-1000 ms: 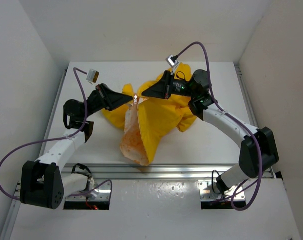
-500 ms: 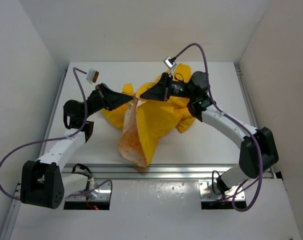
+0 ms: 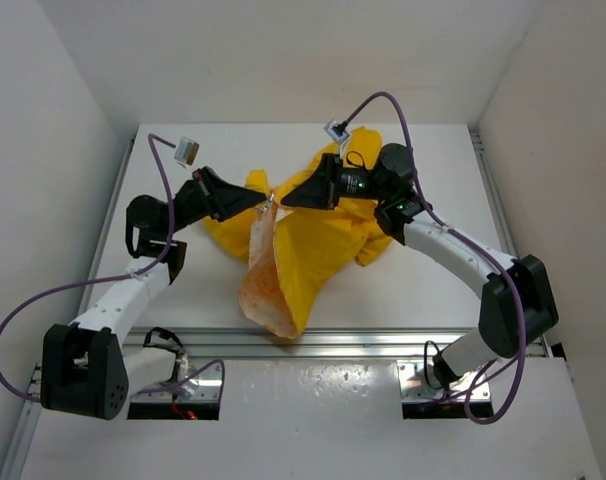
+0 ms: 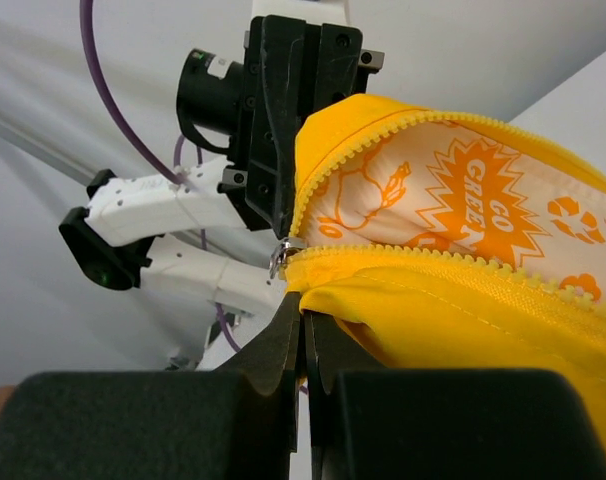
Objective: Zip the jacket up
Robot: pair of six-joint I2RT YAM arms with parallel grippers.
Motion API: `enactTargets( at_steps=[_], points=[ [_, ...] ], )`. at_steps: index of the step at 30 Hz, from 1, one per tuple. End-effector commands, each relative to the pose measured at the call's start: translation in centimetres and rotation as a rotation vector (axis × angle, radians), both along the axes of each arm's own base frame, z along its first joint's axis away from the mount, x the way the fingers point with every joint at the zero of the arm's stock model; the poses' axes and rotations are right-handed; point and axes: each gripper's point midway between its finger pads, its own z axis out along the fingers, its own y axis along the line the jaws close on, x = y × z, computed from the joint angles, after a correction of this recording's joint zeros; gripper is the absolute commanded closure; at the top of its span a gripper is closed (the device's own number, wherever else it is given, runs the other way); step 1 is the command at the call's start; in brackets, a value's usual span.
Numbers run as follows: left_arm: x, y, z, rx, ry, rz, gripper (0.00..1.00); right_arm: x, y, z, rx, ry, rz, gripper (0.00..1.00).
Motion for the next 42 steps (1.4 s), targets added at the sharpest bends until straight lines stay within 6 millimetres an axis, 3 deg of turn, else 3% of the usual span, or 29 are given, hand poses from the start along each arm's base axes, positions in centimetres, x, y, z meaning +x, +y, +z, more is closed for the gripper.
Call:
enactTargets(
  at_steps=[1,2,6,17,31,42],
  points=[
    [-0.3,0.3,2.9,0.018,-0.142,0.050,1.00,-2.1,-0.2,2.2,0.021,-0.142,0.063,1.00],
    [-0.3,-0.4,2.0,0.036,-0.101,0.032,1.00,-2.1,-0.1,2.2,0.022,-0.147,0.066,1.00],
    [-1.2,-1.4,2.5,0.068,-0.158,0.014,1.00,-2.0,0.1,3.6,0.038,-0.198,0.088,1.00],
    [-0.4,-1.5,0.8,0.127,-0.124,0.023,1.00,-3.0,0.2,4.1,0.043,-0.260,0.138,1.00],
    [0.0,-0.3,1.3,0.142,-0.141,0.081,1.00,-3.9,-0.6,1.2,-0.085,-0.258,0.168,1.00],
    [-0.6,-0.9,1.5,0.195,-0.177,0.075,1.00,-3.0,-0.5,1.4,-0.109,-0.292,0.116,1.00]
  ],
)
